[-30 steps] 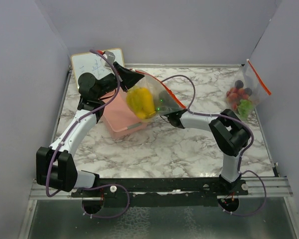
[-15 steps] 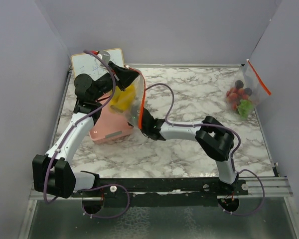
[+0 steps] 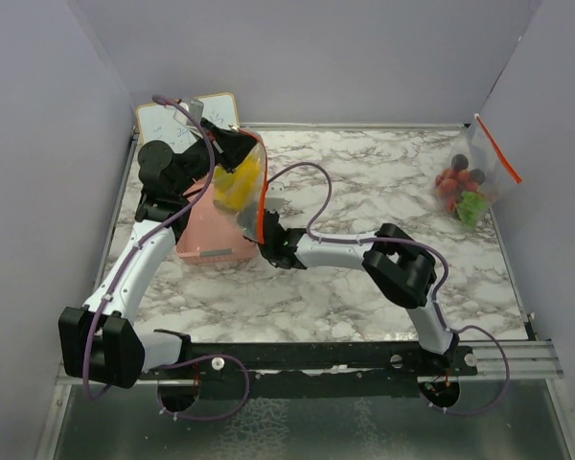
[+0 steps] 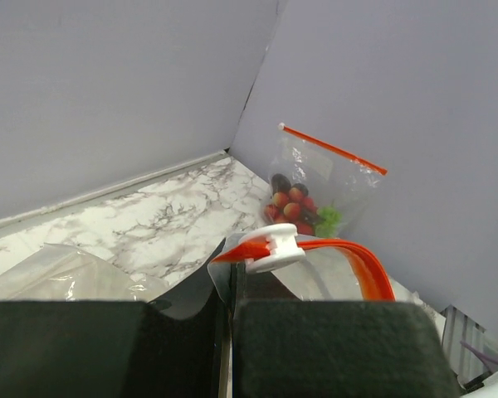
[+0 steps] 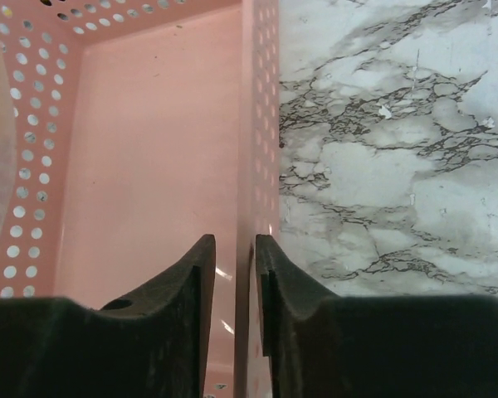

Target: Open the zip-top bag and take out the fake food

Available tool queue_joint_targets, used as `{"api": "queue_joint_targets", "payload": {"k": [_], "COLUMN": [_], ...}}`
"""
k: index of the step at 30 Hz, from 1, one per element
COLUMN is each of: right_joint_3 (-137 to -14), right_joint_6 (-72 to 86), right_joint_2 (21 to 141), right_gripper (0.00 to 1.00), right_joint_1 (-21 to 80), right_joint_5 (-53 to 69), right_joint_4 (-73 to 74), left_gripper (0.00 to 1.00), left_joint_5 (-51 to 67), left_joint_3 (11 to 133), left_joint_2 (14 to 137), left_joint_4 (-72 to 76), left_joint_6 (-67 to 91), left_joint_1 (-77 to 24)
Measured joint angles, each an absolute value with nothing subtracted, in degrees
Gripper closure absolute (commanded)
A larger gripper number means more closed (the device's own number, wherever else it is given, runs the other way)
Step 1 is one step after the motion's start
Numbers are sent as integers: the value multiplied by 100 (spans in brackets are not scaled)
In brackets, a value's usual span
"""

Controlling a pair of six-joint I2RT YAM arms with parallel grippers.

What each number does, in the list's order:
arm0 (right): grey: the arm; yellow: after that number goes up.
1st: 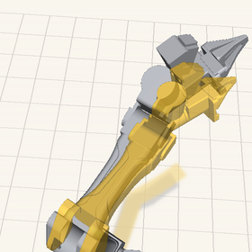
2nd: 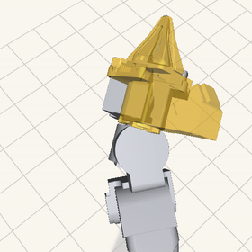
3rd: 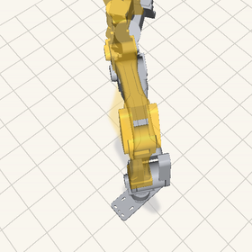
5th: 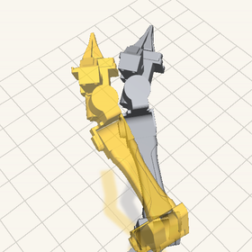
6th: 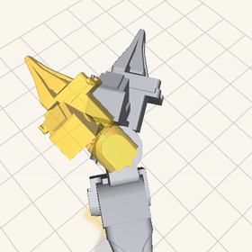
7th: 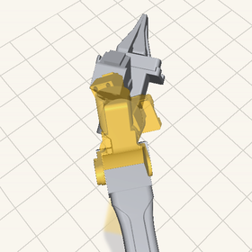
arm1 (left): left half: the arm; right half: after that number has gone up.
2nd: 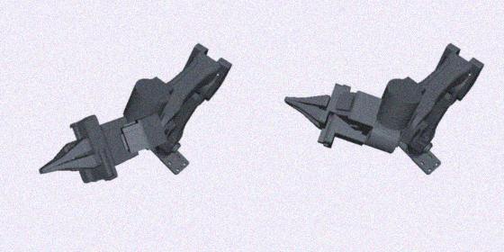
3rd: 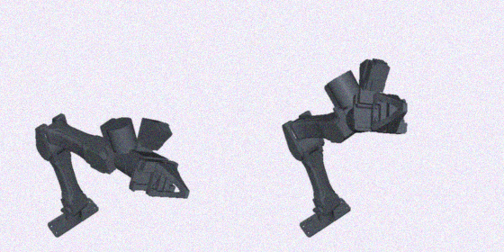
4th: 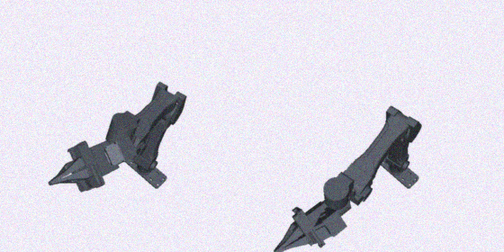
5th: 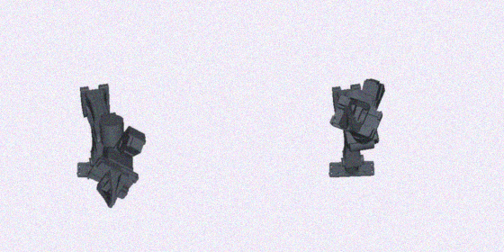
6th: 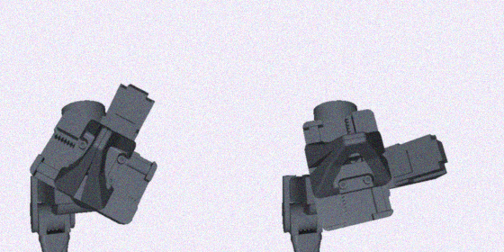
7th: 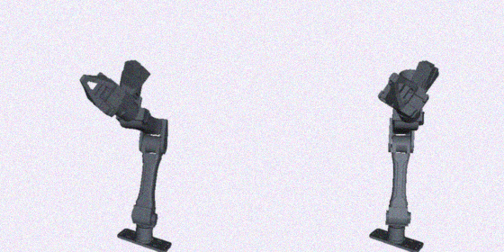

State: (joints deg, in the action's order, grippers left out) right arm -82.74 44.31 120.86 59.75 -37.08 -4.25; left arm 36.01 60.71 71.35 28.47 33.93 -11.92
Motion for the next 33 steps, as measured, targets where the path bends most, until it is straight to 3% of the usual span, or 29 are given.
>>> {"api": "queue_joint_targets", "payload": {"k": [4, 7, 13, 19, 24, 28, 33], "right_joint_3": [-8274, -8141, -7004, -5920, -4766, -3979, -3865], "right_joint_6": [4541, 4434, 3588, 3022, 2947, 2902, 2534], "right_joint_2": [12086, 12020, 11190, 9968, 8604, 7328, 6364], "right_gripper": [49, 45, 27, 28, 36, 34, 36], "right_joint_1": [6045, 6045, 6010, 5627, 4338, 3208, 3096], "right_joint_5": [-3741, -3745, -3944, -3964, -3868, -3841, -3688], "right_joint_4": [-456, -600, -1341, -2023, -2082, -1933, -1787], "left_gripper": [100, 100, 100, 100, 100, 100, 100], "left_joint_5": [3592, 3590, 3570, 3577, 3496, 3494, 3769], "left_joint_3": [6060, 6051, 5986, 5900, 5916, 6165, 6862], "left_joint_2": [7133, 7129, 7048, 7111, 7564, 8374, 9572], "left_joint_4": [2786, 2766, 2759, 3011, 3363, 3459, 3452], "left_joint_6": [3391, 3391, 3387, 3439, 3461, 3361, 3020], "left_joint_1": [-1153, -1120, -1083, -1085, -1382, -1938, -2290]}}
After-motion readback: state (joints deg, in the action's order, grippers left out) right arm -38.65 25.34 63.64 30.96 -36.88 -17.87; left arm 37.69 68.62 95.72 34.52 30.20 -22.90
